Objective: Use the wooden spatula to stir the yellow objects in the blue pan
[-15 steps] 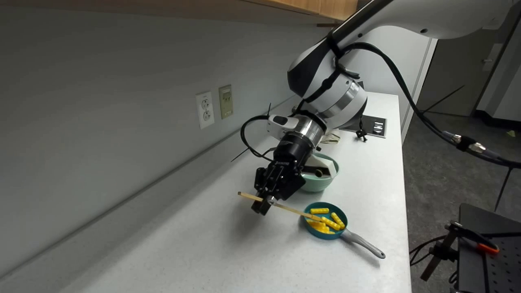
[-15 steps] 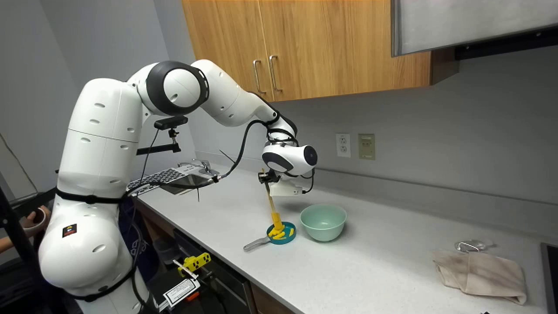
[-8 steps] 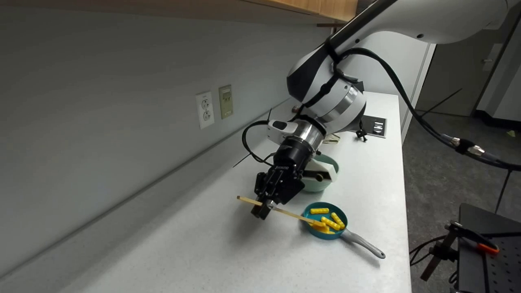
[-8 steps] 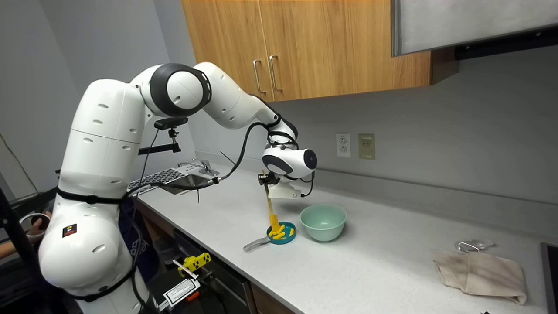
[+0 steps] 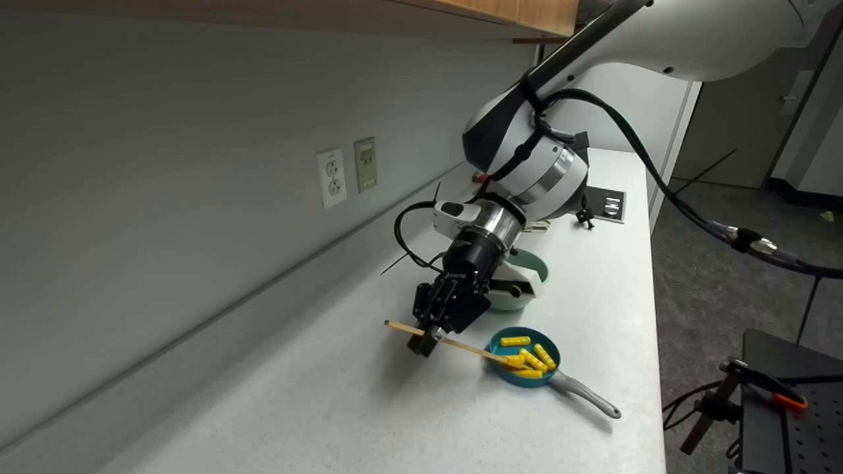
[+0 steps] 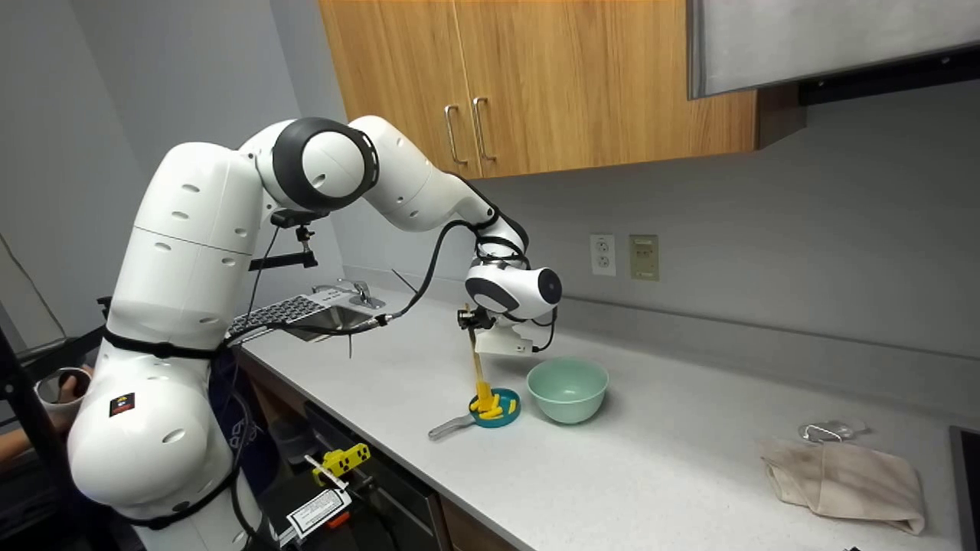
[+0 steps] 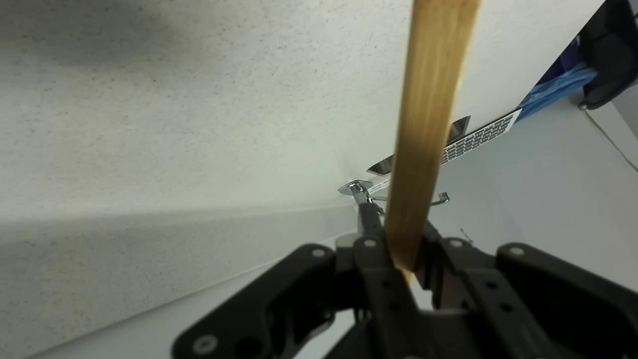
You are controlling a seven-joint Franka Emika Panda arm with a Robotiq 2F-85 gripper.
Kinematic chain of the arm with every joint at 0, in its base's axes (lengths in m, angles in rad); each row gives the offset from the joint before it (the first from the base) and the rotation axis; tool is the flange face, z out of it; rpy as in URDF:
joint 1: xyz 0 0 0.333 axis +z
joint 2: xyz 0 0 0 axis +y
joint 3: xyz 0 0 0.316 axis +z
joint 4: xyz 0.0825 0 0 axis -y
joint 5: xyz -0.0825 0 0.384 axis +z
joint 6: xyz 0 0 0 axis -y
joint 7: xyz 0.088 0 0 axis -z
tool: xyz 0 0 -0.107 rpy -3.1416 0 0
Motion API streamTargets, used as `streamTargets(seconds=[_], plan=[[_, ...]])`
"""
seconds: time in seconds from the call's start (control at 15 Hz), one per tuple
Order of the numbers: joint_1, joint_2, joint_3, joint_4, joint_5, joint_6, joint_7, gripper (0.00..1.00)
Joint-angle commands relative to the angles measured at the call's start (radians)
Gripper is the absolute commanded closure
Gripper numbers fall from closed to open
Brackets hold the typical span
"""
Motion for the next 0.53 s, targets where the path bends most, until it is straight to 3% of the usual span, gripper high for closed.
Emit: streamTargets(seconds=[0.0,0.47], plan=[[0.007,0.001,-0.013,0.028,-0.010,0.004,-0.003,0.96],[0.013,-0.020,-0.020,0.044,-0.104,0.047,-0.010,0.96]])
